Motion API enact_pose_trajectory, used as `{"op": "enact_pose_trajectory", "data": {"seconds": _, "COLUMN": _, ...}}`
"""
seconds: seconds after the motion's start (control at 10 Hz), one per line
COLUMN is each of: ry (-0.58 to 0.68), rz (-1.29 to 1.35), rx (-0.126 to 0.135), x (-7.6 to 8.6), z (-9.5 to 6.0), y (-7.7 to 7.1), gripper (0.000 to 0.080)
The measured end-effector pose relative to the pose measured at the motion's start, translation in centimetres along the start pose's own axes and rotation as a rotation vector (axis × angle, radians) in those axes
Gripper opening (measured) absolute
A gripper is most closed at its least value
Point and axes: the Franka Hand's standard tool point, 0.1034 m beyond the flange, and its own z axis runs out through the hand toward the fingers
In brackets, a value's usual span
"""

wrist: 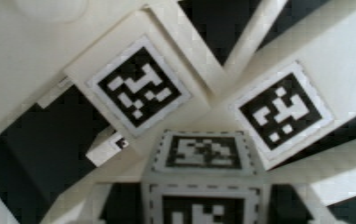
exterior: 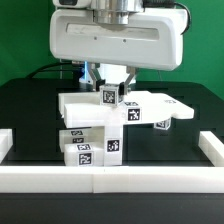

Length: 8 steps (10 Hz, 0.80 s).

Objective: Assemble chair

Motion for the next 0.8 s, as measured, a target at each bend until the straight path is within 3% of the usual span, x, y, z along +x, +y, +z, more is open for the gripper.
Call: {"op": "enact_pose_trajectory", "data": {"seconds": 0.8, "ry": -0.003, "rz": 0.469, "rx": 0.007, "x": -0.08, "z": -0.01, "y": -0.24, "gripper": 0.0287}}
